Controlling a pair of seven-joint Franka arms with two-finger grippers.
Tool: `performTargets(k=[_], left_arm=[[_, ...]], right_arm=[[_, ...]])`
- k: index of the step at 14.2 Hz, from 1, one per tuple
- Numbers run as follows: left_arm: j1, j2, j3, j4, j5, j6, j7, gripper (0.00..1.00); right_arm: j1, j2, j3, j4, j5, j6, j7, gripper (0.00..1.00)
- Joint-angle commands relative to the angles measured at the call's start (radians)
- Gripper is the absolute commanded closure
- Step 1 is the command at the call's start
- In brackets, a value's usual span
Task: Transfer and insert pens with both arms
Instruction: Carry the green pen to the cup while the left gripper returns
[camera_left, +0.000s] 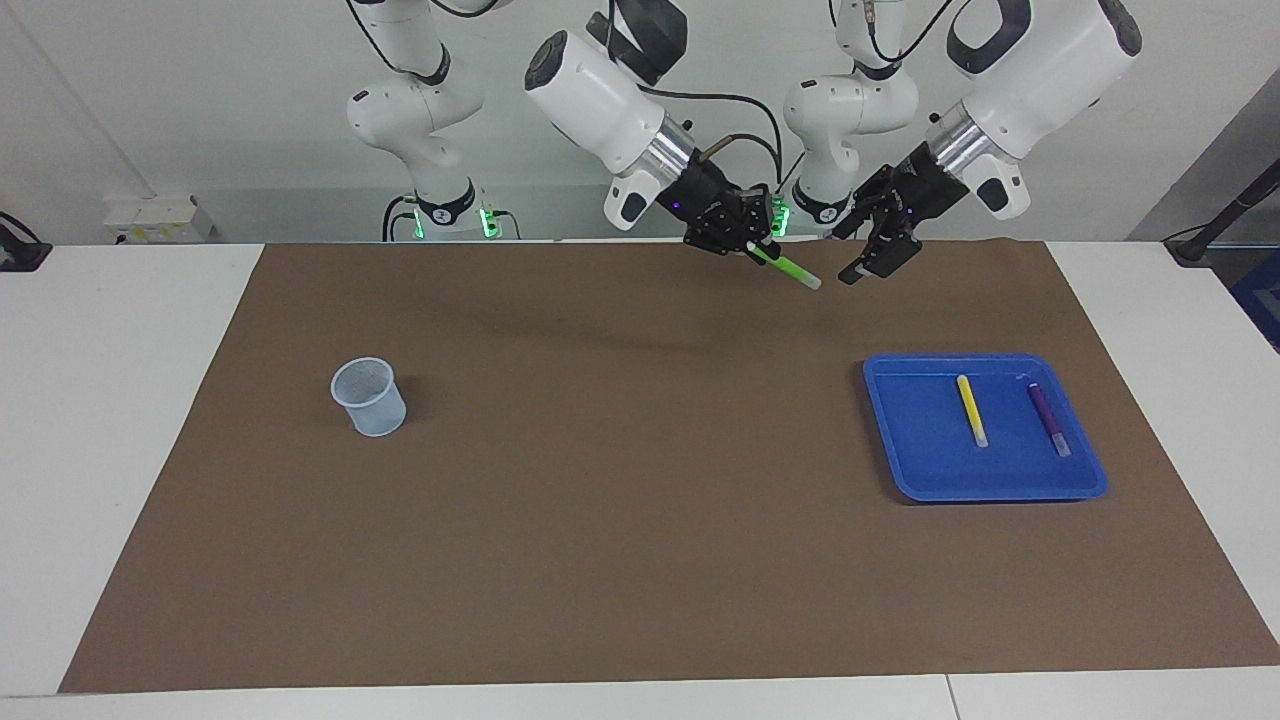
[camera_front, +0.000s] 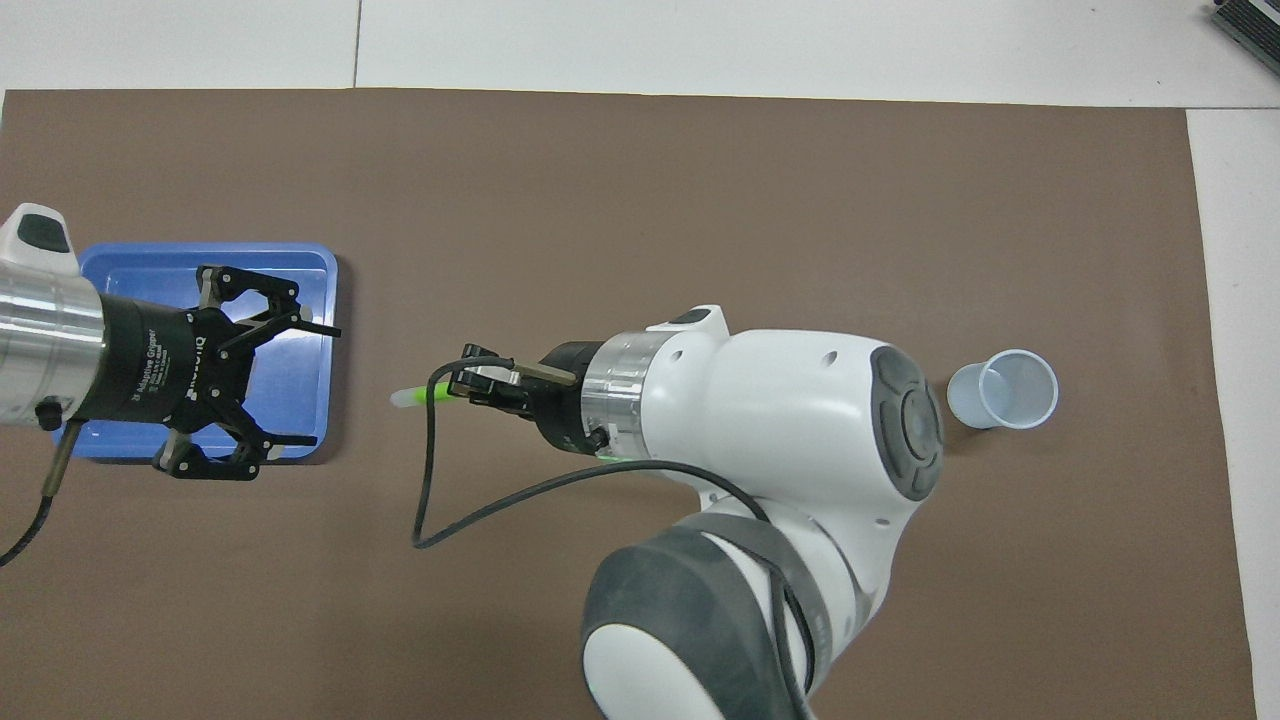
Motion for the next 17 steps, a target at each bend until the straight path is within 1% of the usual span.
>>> performTargets(k=[1, 2, 4, 7, 9, 10, 12, 14, 16, 17], left_arm=[[0.061, -0.06, 0.001, -0.076, 0.002, -0.028, 0.287, 0.17], [0.08, -0.079, 0.002, -0.102, 0.015, -0.032, 0.403, 0.2], [0.091, -0.102, 0.002, -0.148, 0.08, -0.026, 0.617, 0.21], [0.094, -0.099, 0.002, -0.2, 0.194, 0.017, 0.939, 0.22], [0.129, -0.088, 0.001, -0.219, 0.228, 0.054, 1.07, 0.24], [0.135, -0.077, 0.001, -0.222, 0.24, 0.069, 1.12, 0.24], [0.14, -0.041, 0.001, -0.223, 0.323, 0.109, 1.223, 0.24], [0.149, 0.017, 0.001, -0.223, 0.366, 0.171, 1.314, 0.23], [0.169, 0.07, 0.001, -0.223, 0.41, 0.24, 1.384, 0.22], [0.17, 0.094, 0.001, -0.223, 0.421, 0.269, 1.392, 0.21]], right_arm=[[-0.069, -0.015, 0.006, 0.008, -0.115, -0.131, -0.093, 1.0], [-0.092, -0.023, 0.006, 0.008, -0.153, -0.182, -0.144, 1.0], [-0.15, -0.032, 0.006, 0.009, -0.237, -0.289, -0.269, 1.0], [-0.251, -0.053, 0.006, 0.009, -0.39, -0.478, -0.453, 1.0], [-0.308, -0.069, 0.006, 0.009, -0.538, -0.596, -0.598, 1.0], [-0.332, -0.077, 0.008, 0.008, -0.605, -0.634, -0.66, 1.0], [-0.397, -0.081, 0.009, 0.0, -0.73, -0.678, -0.785, 1.0], [-0.454, -0.086, 0.009, -0.009, -0.811, -0.696, -0.929, 1.0], [-0.492, -0.086, 0.011, -0.027, -0.905, -0.675, -1.055, 1.0], [-0.51, -0.087, 0.011, -0.043, -0.923, -0.644, -1.101, 1.0]])
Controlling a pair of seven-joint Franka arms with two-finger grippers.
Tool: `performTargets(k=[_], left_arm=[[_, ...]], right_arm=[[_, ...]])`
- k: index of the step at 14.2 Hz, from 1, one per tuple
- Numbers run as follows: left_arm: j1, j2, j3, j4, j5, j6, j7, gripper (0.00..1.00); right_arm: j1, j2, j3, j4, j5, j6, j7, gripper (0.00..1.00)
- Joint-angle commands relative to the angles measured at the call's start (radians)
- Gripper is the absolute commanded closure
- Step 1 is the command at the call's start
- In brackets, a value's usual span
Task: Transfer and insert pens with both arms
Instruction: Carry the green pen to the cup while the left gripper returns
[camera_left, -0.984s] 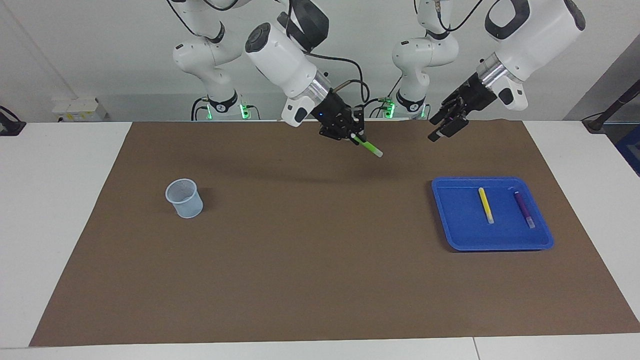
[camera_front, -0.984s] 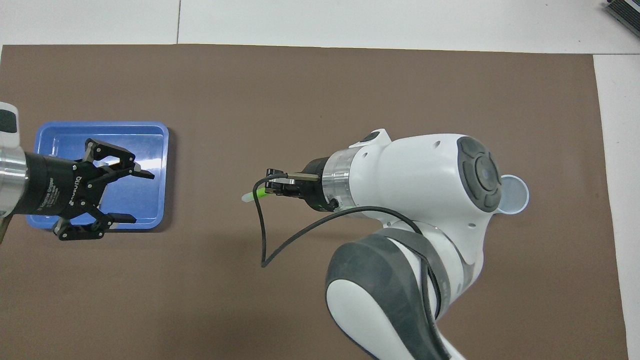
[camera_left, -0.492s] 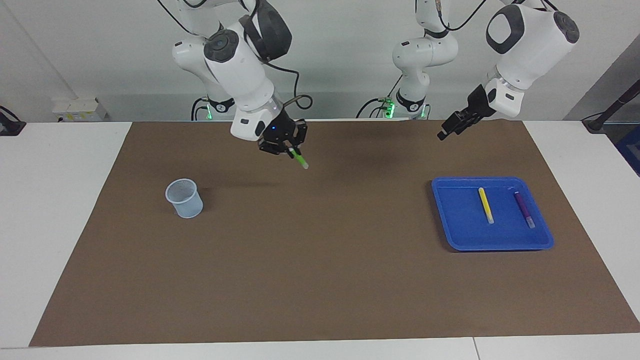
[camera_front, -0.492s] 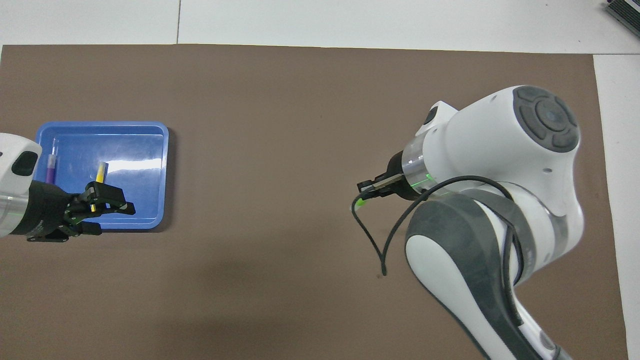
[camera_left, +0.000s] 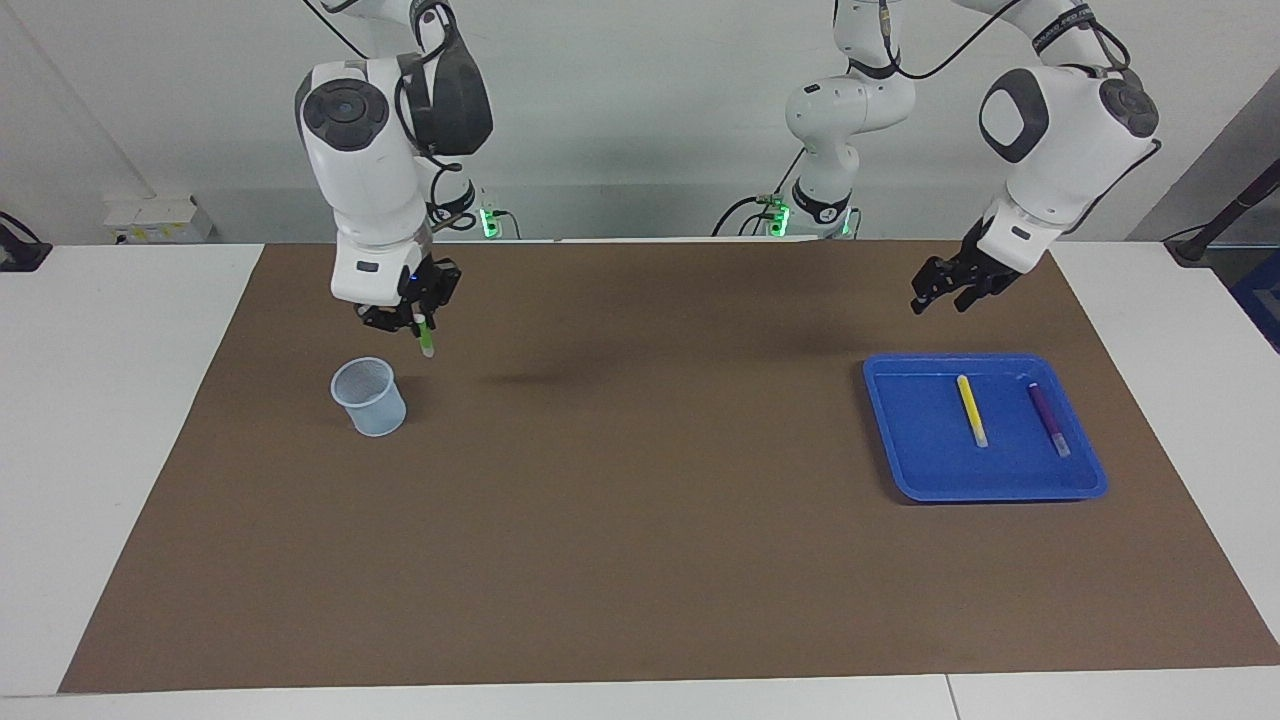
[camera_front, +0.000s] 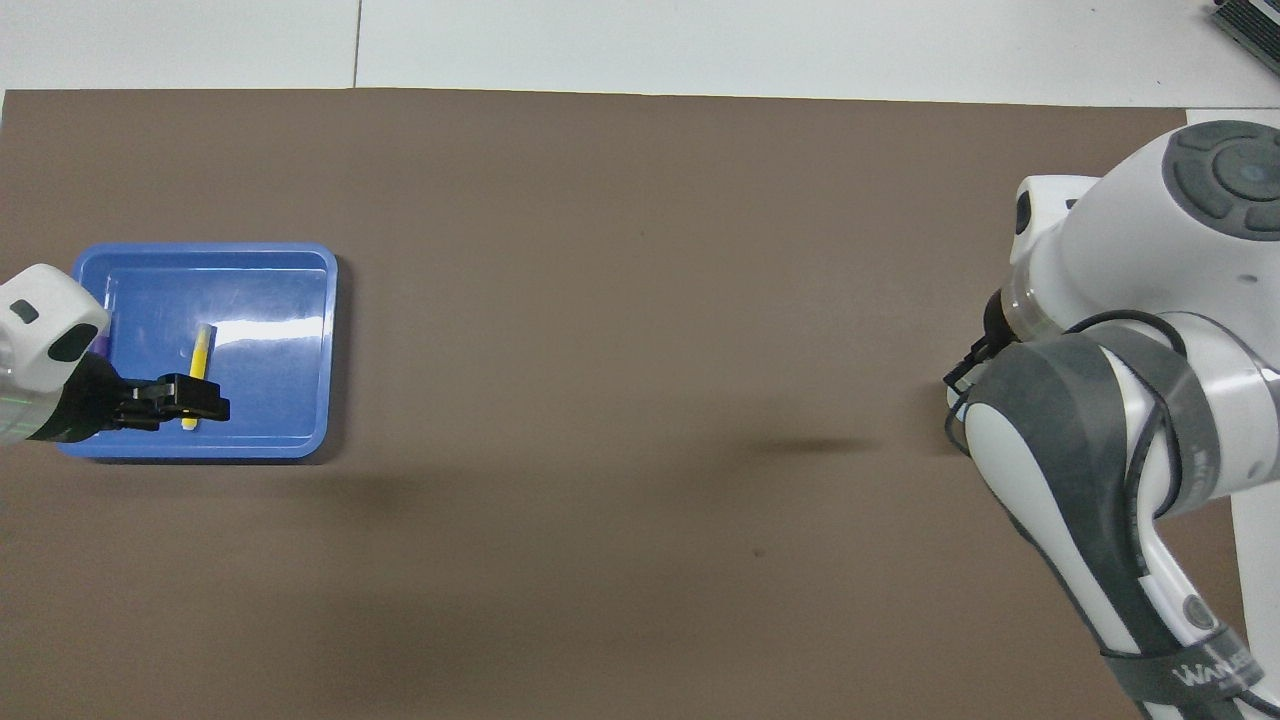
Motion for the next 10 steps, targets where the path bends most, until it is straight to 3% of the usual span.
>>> performTargets(k=[1, 5, 10], left_arm=[[0.017, 0.069, -0.007, -0.004, 0.065, 0.093, 0.069, 0.21], [0.054, 0.163, -0.005, 0.004, 0.103, 0.222, 0.187, 0.21], [0.057, 0.259, -0.003, 0.015, 0.181, 0.349, 0.204, 0.21]], right_arm=[[-0.058, -0.033, 0.018, -0.076, -0.055, 0.064, -0.129, 1.0], [-0.096, -0.087, 0.018, -0.247, -0.055, 0.256, -0.189, 1.0], [-0.136, -0.087, 0.016, -0.309, -0.055, 0.327, -0.247, 1.0]])
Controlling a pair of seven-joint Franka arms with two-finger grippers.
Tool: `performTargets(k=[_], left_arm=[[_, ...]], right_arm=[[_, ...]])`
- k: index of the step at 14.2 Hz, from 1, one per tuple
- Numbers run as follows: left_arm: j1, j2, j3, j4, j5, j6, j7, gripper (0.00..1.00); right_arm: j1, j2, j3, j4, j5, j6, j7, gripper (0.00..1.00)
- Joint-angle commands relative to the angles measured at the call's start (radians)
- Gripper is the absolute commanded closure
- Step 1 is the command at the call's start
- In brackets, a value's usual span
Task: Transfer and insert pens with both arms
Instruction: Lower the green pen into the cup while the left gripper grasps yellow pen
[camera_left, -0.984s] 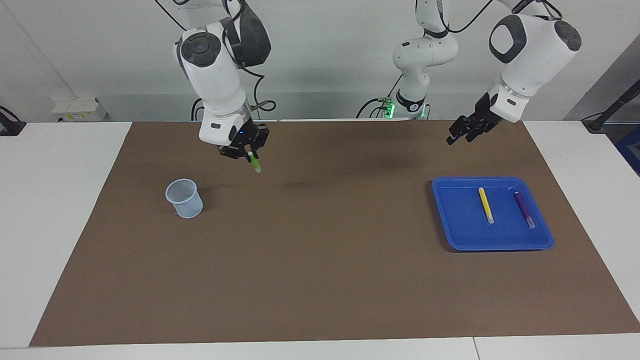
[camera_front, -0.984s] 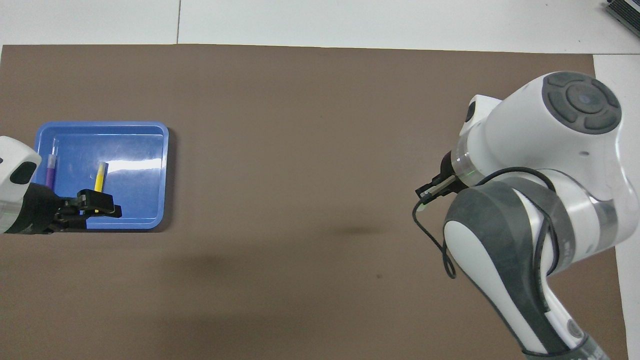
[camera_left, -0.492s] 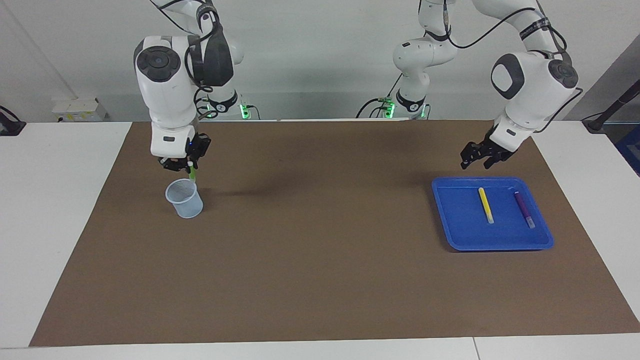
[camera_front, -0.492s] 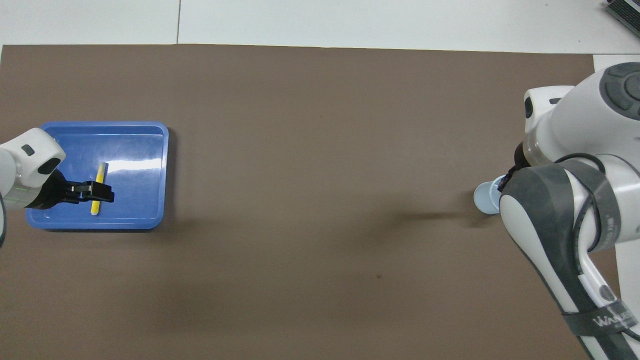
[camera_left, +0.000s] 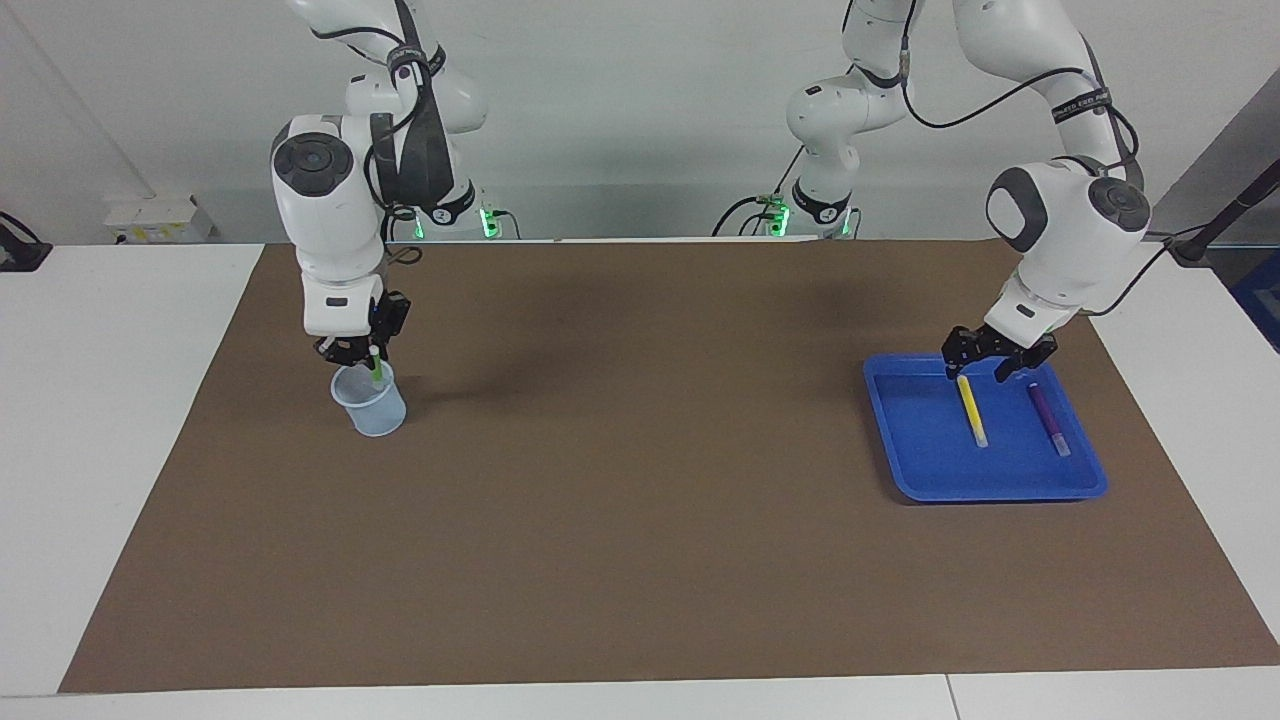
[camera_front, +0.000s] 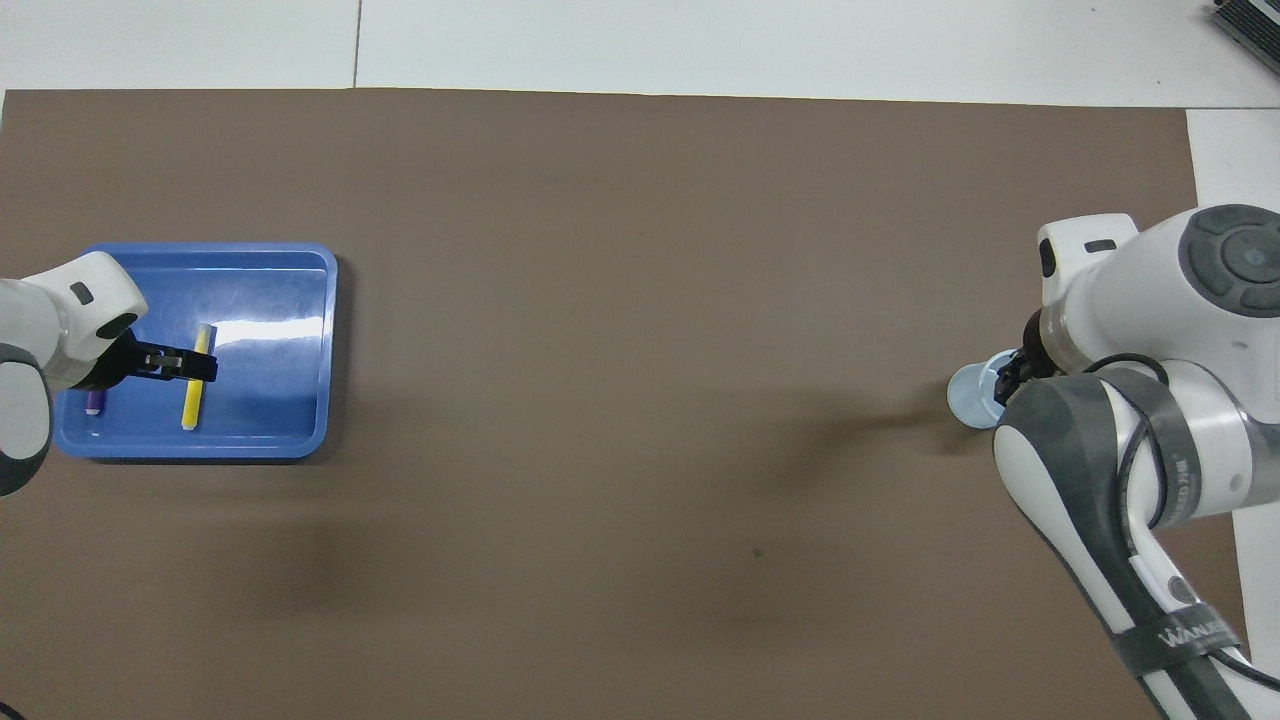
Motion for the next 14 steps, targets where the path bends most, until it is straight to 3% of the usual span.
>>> performTargets(k=[1, 5, 6, 7, 9, 12, 14], left_arm=[[0.009, 0.076, -0.004, 0.017, 0.032, 0.087, 0.015, 0.21], [0.035, 0.162, -0.004, 0.07, 0.106, 0.121, 0.028, 0.21], [0.041, 0.172, -0.004, 0.077, 0.109, 0.122, 0.032, 0.21], [0.045, 0.176, -0.004, 0.077, 0.109, 0.133, 0.037, 0.21], [0.046, 0.196, -0.004, 0.075, 0.109, 0.158, 0.037, 0.22], [0.049, 0.224, -0.005, 0.06, 0.108, 0.211, 0.035, 0.24], [0.048, 0.224, -0.005, 0.049, 0.108, 0.202, 0.035, 0.26]], right_arm=[[-0.047, -0.037, 0.017, -0.071, -0.019, 0.059, -0.05, 1.0], [-0.081, -0.037, 0.017, -0.128, -0.019, 0.131, -0.057, 1.0], [-0.083, -0.037, 0.015, -0.138, -0.019, 0.146, -0.057, 0.83], [-0.083, -0.037, 0.015, -0.139, -0.019, 0.146, -0.057, 0.76], [-0.086, -0.037, 0.015, -0.139, -0.017, 0.145, -0.057, 0.33], [-0.083, -0.037, 0.015, -0.129, -0.017, 0.131, -0.057, 0.24], [-0.071, -0.04, 0.017, -0.106, -0.014, 0.111, -0.057, 0.24]])
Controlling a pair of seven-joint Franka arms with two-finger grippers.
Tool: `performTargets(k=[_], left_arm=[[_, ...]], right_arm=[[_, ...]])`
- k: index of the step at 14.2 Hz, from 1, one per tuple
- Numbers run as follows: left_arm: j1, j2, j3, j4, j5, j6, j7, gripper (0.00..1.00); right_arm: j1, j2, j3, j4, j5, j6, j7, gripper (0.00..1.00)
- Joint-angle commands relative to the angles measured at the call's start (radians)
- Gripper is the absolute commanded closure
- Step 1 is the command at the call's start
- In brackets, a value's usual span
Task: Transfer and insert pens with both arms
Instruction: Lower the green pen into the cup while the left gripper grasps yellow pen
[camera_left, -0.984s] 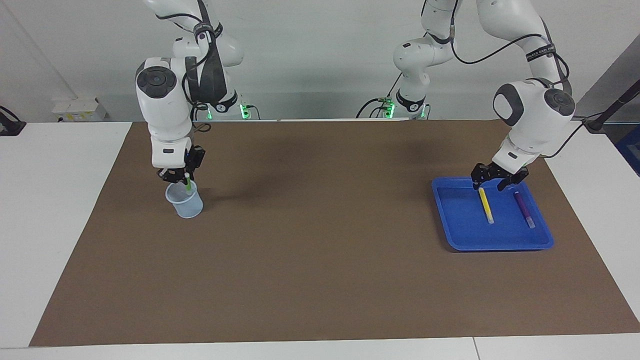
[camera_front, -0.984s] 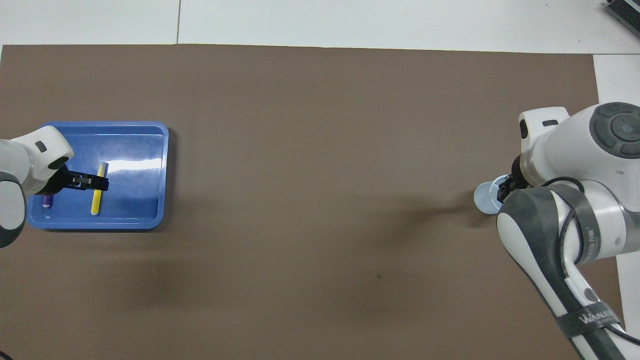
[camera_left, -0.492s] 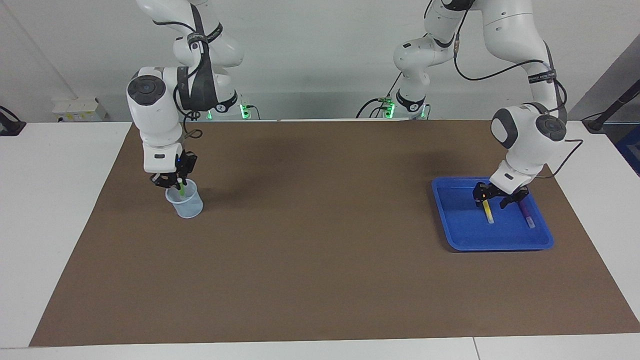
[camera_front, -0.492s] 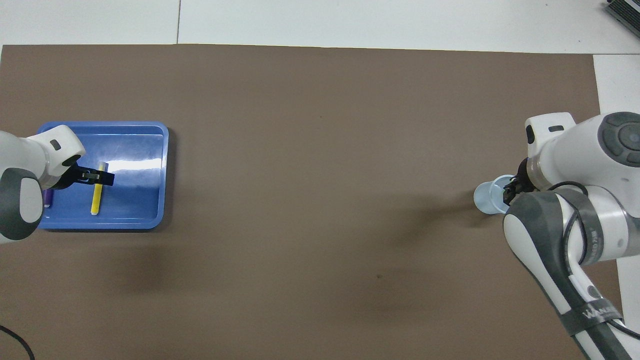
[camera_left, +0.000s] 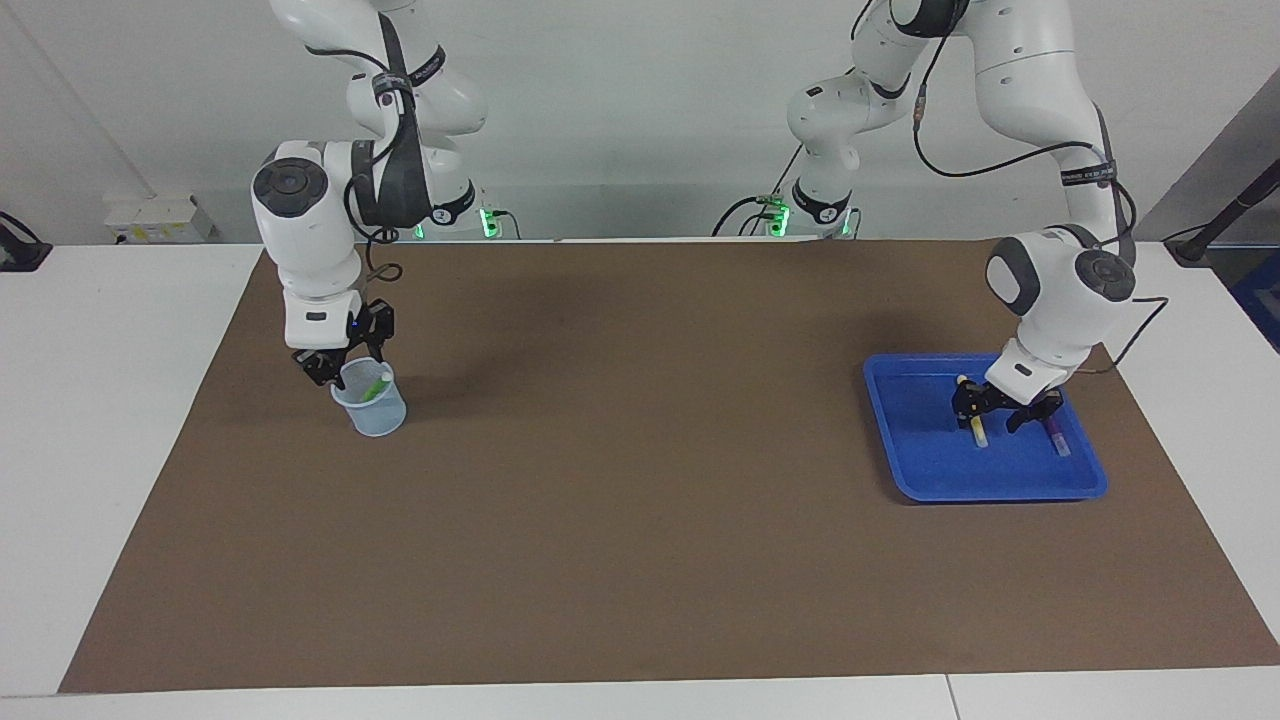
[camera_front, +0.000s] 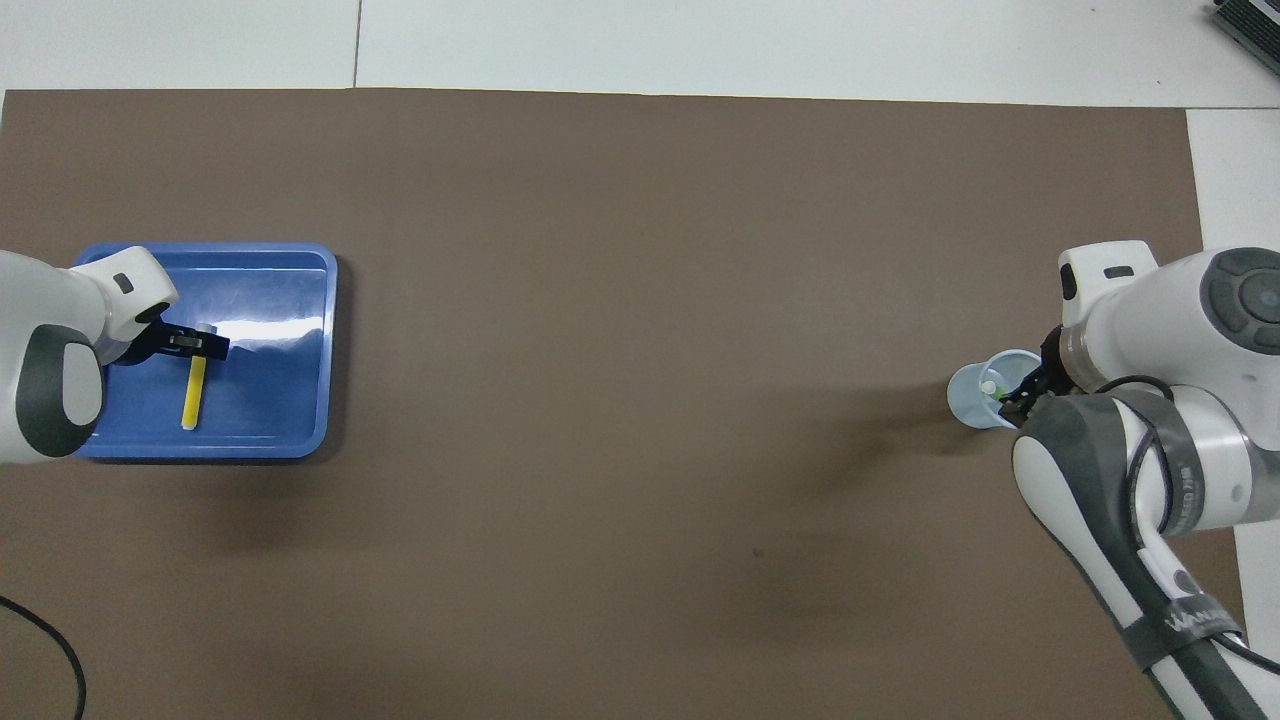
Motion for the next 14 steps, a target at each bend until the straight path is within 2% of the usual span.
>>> performTargets(k=[1, 2, 4, 8, 9, 10, 11, 14], left_arm=[[0.009, 0.003, -0.006, -0.018, 0.018, 0.01, 0.007, 0.27], [0.009, 0.0, -0.006, -0.021, 0.018, -0.008, 0.007, 0.31], [0.009, -0.001, -0.004, -0.013, 0.018, -0.054, 0.007, 0.4], [0.015, -0.003, -0.004, -0.009, 0.018, -0.07, 0.007, 0.6], [0.021, -0.003, -0.004, -0.009, 0.018, -0.071, 0.007, 0.68], [0.023, -0.003, -0.004, -0.007, 0.018, -0.081, 0.009, 0.91], [0.021, -0.003, -0.004, -0.007, 0.018, -0.082, 0.005, 1.0], [0.017, -0.003, -0.003, -0.001, 0.018, -0.096, -0.001, 1.0]], right_arm=[[-0.002, -0.028, 0.014, 0.012, -0.005, -0.029, -0.017, 0.23], [0.004, -0.028, 0.019, 0.023, -0.002, -0.04, -0.011, 0.19], [0.023, -0.028, 0.024, 0.032, 0.009, -0.042, -0.007, 0.04], [0.049, -0.028, 0.034, 0.054, 0.064, -0.056, 0.019, 0.0], [0.049, -0.028, 0.036, 0.054, 0.075, -0.057, 0.035, 0.0], [0.049, -0.028, 0.037, 0.055, 0.081, -0.065, 0.047, 0.0], [0.049, -0.028, 0.039, 0.06, 0.09, -0.076, 0.068, 0.0], [0.049, -0.028, 0.041, 0.069, 0.142, -0.12, 0.172, 0.0]])
